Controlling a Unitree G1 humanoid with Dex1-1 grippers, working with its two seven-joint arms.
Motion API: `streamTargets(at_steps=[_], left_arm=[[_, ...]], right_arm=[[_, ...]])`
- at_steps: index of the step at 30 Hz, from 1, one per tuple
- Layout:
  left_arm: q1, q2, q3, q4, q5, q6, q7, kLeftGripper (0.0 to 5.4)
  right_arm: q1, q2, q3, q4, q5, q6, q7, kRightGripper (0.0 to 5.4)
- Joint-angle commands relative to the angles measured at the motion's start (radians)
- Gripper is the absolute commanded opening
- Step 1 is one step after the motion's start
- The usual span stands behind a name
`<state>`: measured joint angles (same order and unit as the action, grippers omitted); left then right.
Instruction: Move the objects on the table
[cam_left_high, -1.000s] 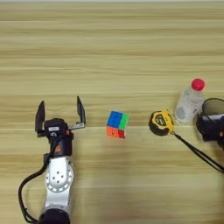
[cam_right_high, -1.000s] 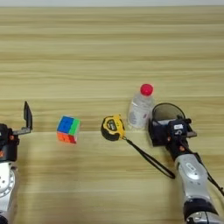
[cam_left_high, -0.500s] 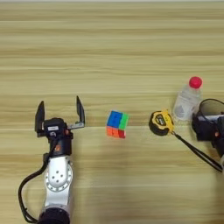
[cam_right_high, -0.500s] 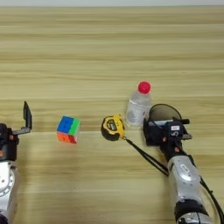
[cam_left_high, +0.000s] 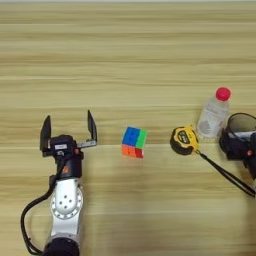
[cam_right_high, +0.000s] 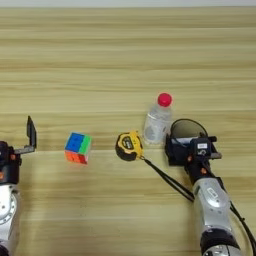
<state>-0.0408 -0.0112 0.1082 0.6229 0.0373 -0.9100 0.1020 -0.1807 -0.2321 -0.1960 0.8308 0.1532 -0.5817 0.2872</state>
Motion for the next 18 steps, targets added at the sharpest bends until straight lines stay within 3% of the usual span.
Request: streamTargets(at_steps=[1, 9, 18], left_arm=[[-0.003, 0.005, -0.003, 0.009, 0.002, 0.008, -0.005, 5.4], [-0.008, 0.005, -0.003, 0.013, -0.001, 0.009, -0.007, 5.4], [-0.015, 0.003, -0.002, 0.019, 0.001, 0.007, -0.005, 5.4]], right_arm=[[0.037, -0.006, -0.007, -0.051, 0.001, 0.003, -0.002, 5.34], [0.116, -0.003, -0.001, -0.154, 0.007, 0.021, 0.013, 5.34], [0.158, 0.009, 0.004, -0.196, 0.017, 0.058, 0.03, 5.34]])
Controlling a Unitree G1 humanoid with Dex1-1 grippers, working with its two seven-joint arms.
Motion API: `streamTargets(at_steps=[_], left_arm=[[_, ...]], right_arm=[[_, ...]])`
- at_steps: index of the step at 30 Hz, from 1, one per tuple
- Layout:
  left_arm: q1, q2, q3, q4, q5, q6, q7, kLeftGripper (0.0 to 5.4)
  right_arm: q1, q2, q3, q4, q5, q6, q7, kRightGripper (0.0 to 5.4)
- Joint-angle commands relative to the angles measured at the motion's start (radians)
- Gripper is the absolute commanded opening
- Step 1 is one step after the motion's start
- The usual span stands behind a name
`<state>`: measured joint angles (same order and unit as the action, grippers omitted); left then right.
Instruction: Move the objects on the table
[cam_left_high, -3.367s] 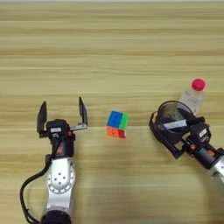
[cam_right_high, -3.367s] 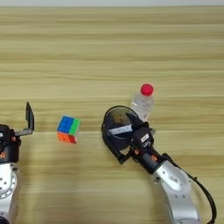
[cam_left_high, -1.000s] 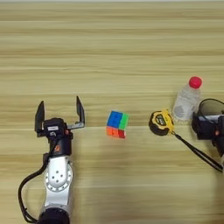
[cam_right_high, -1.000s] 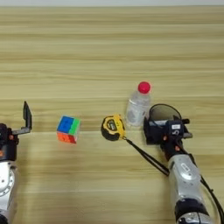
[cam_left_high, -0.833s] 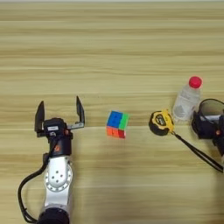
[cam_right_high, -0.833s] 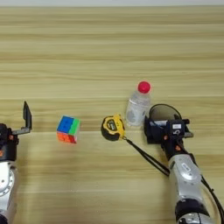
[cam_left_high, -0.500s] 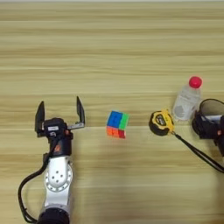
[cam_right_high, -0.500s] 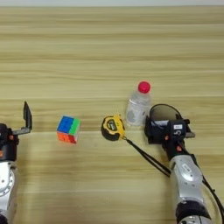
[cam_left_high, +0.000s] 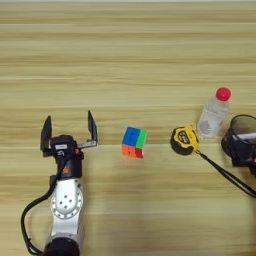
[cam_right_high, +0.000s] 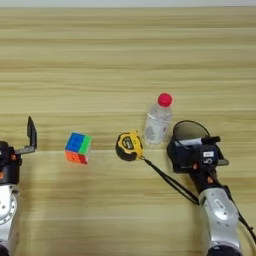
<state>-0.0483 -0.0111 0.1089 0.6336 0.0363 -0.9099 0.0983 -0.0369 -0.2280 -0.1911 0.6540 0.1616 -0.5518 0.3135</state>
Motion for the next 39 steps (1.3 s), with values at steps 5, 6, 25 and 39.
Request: streamTargets(at_steps=[5, 6, 25, 39], left_arm=[[-0.01, 0.003, -0.003, 0.009, 0.002, 0.006, -0.002, 5.4], [-0.011, 0.003, -0.003, 0.01, 0.001, 0.006, -0.002, 5.4], [-0.015, -0.002, -0.006, 0.014, 0.002, 0.007, -0.003, 5.4], [-0.02, -0.007, -0.008, 0.019, 0.005, 0.008, 0.001, 5.4]], right_arm=[[0.044, 0.009, 0.004, -0.041, 0.014, 0.05, 0.015, 5.34], [0.048, 0.009, 0.004, -0.042, 0.015, 0.053, 0.015, 5.34], [0.125, 0.017, -0.034, -0.17, 0.063, 0.084, 0.007, 5.34], [0.17, 0.012, -0.047, -0.3, 0.088, 0.112, 0.022, 5.34]])
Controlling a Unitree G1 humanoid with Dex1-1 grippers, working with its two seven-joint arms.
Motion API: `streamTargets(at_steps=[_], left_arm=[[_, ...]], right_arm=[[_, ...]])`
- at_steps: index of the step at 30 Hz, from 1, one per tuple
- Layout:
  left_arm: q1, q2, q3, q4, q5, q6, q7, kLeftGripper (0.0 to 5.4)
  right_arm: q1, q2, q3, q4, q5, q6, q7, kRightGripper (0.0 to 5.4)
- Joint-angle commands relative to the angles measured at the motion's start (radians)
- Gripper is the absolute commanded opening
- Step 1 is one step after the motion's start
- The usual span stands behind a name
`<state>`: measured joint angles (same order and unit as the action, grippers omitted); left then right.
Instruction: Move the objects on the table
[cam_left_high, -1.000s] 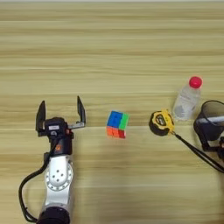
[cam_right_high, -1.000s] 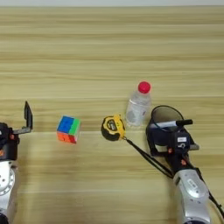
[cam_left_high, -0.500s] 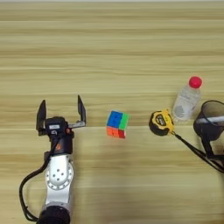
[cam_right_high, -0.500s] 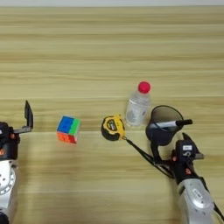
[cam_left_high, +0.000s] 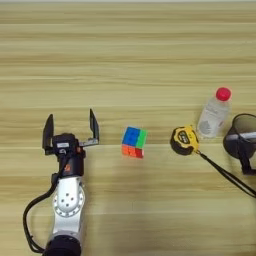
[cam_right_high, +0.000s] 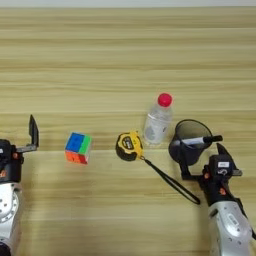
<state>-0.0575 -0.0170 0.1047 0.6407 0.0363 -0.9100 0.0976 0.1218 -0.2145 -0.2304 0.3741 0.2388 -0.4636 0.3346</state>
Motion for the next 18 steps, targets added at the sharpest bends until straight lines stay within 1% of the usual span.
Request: streamTargets(at_steps=[1, 6, 13, 18], left_arm=[[-0.012, -0.001, -0.004, 0.012, 0.005, 0.008, 0.002, 5.4], [-0.017, -0.001, -0.004, 0.017, 0.003, 0.008, 0.001, 5.4], [-0.022, -0.003, -0.005, 0.023, 0.008, 0.006, 0.005, 5.4], [-0.021, -0.005, -0.006, 0.021, 0.007, 0.006, 0.006, 5.4]], right_arm=[[0.013, -0.001, -0.008, -0.023, 0.012, 0.026, 0.001, 5.34], [0.031, 0.002, -0.007, -0.069, 0.018, 0.037, 0.006, 5.34], [0.033, 0.007, -0.004, -0.11, 0.042, 0.023, 0.025, 5.34], [0.034, 0.006, -0.016, -0.119, 0.05, 0.026, 0.023, 5.34]])
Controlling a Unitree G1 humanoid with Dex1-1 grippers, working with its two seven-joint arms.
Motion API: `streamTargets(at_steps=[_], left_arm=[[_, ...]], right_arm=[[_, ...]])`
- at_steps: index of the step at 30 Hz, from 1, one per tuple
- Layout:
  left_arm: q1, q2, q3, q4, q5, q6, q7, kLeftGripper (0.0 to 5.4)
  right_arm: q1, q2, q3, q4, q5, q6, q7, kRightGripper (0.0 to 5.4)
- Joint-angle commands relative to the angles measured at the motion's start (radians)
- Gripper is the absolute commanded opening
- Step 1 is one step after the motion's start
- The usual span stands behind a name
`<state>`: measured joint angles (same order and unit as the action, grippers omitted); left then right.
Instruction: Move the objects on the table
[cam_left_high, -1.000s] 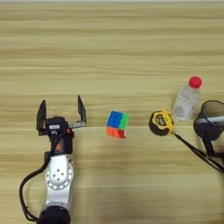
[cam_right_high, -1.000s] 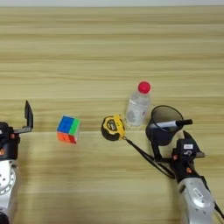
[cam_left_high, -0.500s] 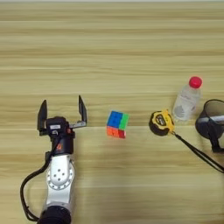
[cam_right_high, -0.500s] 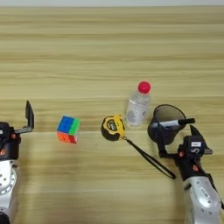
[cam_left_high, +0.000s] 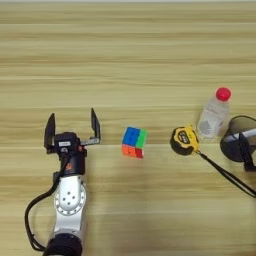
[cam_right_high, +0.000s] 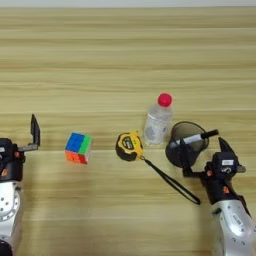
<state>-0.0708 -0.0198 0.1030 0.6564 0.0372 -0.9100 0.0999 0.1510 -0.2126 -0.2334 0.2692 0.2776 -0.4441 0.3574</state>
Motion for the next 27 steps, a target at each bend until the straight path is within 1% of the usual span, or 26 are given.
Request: streamTargets(at_steps=[1, 5, 11, 16, 20, 23, 27], left_arm=[[-0.007, -0.003, -0.005, 0.005, 0.007, 0.006, 0.004, 5.4], [-0.005, -0.003, -0.006, 0.002, 0.008, 0.005, 0.005, 5.4], [-0.001, -0.003, -0.005, -0.002, 0.008, 0.004, 0.006, 5.4], [0.002, -0.001, -0.005, -0.006, 0.009, 0.005, 0.005, 5.4], [0.003, 0.0, -0.005, -0.006, 0.009, 0.005, 0.004, 5.4], [0.005, 0.002, -0.006, -0.007, 0.012, 0.006, 0.003, 5.4], [0.007, 0.003, -0.006, -0.009, 0.013, 0.006, 0.003, 5.4]], right_arm=[[0.005, 0.004, -0.014, -0.014, 0.018, 0.008, 0.003, 5.34], [0.004, 0.002, -0.004, 0.008, -0.001, 0.014, 0.004, 5.34], [0.002, 0.006, -0.001, -0.007, 0.008, 0.003, 0.016, 5.34], [0.003, 0.02, 0.003, -0.069, 0.033, -0.015, 0.033, 5.34], [-0.01, 0.027, -0.001, -0.112, 0.055, -0.022, 0.043, 5.34], [-0.029, 0.021, -0.005, -0.129, 0.063, -0.002, 0.039, 5.34], [-0.053, 0.015, -0.006, -0.125, 0.053, 0.015, 0.027, 5.34]])
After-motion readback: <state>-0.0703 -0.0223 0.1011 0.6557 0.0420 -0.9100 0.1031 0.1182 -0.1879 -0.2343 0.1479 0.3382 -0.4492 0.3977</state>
